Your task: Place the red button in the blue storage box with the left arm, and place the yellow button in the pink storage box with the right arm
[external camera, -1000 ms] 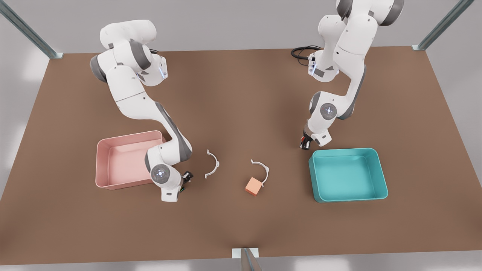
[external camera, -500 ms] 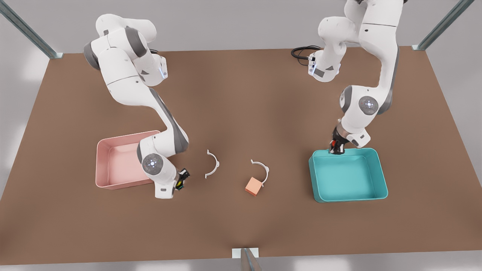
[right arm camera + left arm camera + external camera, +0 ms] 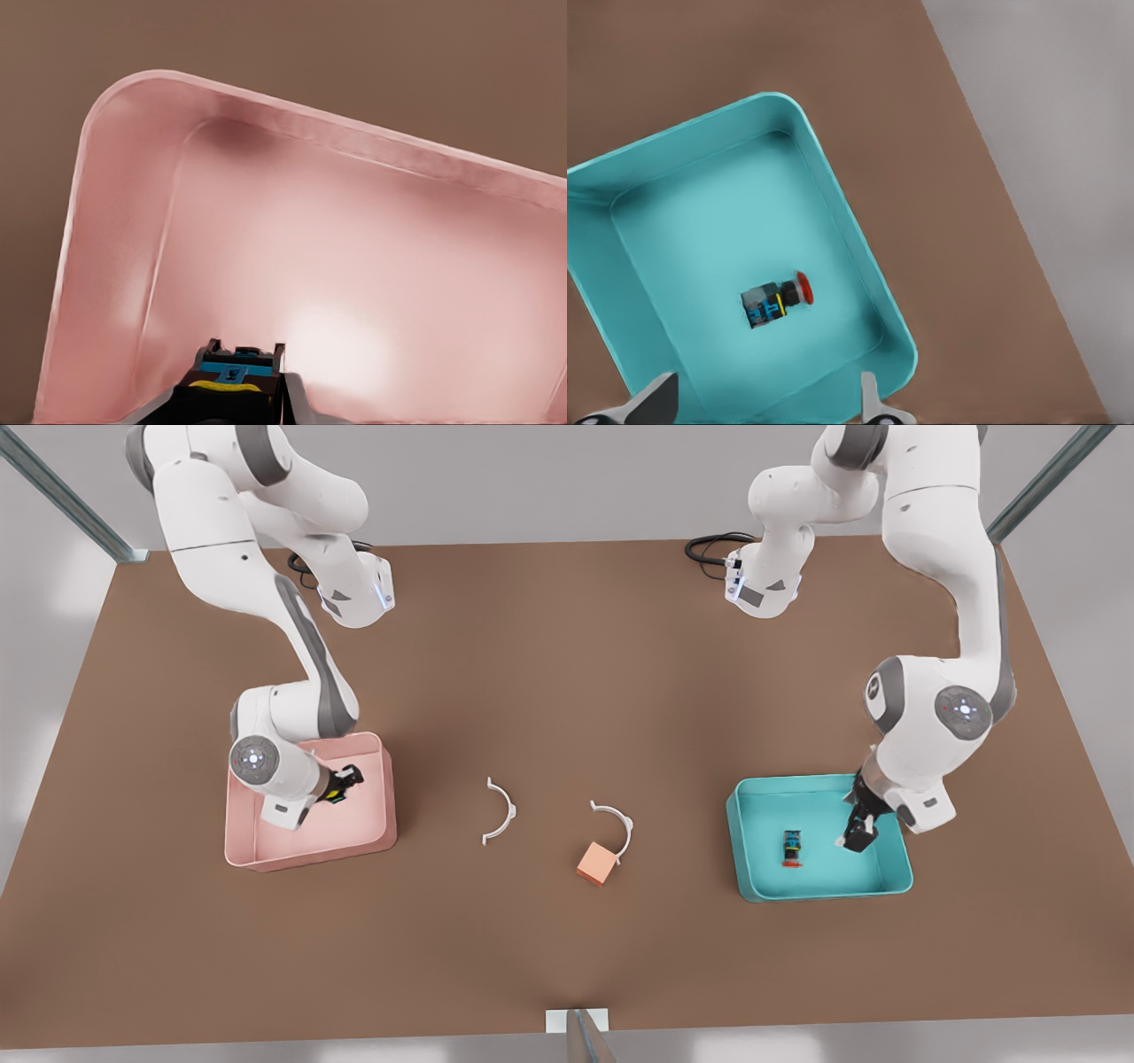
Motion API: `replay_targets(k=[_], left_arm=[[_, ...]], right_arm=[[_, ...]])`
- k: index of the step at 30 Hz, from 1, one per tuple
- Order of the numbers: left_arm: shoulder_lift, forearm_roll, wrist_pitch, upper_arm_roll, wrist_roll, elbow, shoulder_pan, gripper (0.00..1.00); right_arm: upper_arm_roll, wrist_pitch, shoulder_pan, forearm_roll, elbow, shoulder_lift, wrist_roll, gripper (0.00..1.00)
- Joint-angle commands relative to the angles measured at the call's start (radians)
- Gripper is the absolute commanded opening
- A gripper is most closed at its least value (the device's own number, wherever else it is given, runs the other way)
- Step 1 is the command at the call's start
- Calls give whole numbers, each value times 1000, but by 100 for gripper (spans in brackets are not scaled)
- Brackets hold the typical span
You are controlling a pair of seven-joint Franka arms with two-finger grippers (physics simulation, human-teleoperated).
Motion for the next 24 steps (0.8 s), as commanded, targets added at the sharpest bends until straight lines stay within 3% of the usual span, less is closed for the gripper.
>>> replay_targets(k=[1, 3, 4, 8, 12, 18, 24], left_arm=[[-22, 16, -579, -12, 1076, 147, -19, 100], [-92, 19, -587, -61, 1185, 159, -2, 100], [-93, 19, -625, -62, 1192, 225, -2, 100], [-92, 23, -700, -65, 1239, 311, -10, 100], [-92, 23, -705, -65, 1241, 323, -11, 100], [-91, 21, -705, -62, 1241, 323, -14, 100], [-88, 23, -703, -64, 1239, 323, -14, 100]], right_arm=[[0, 120, -18, -19, -75, -35, 101, 42], [0, 159, -32, -17, -147, -67, 100, 70], [0, 147, -32, -17, -147, -69, 100, 100], [-1, 36, -43, -14, -106, -77, 111, 100], [-3, -340, -49, 27, 118, 19, 213, 100], [-7, -338, -84, 30, 468, -43, 264, 100], [-4, -352, -86, 67, 468, -84, 262, 100]])
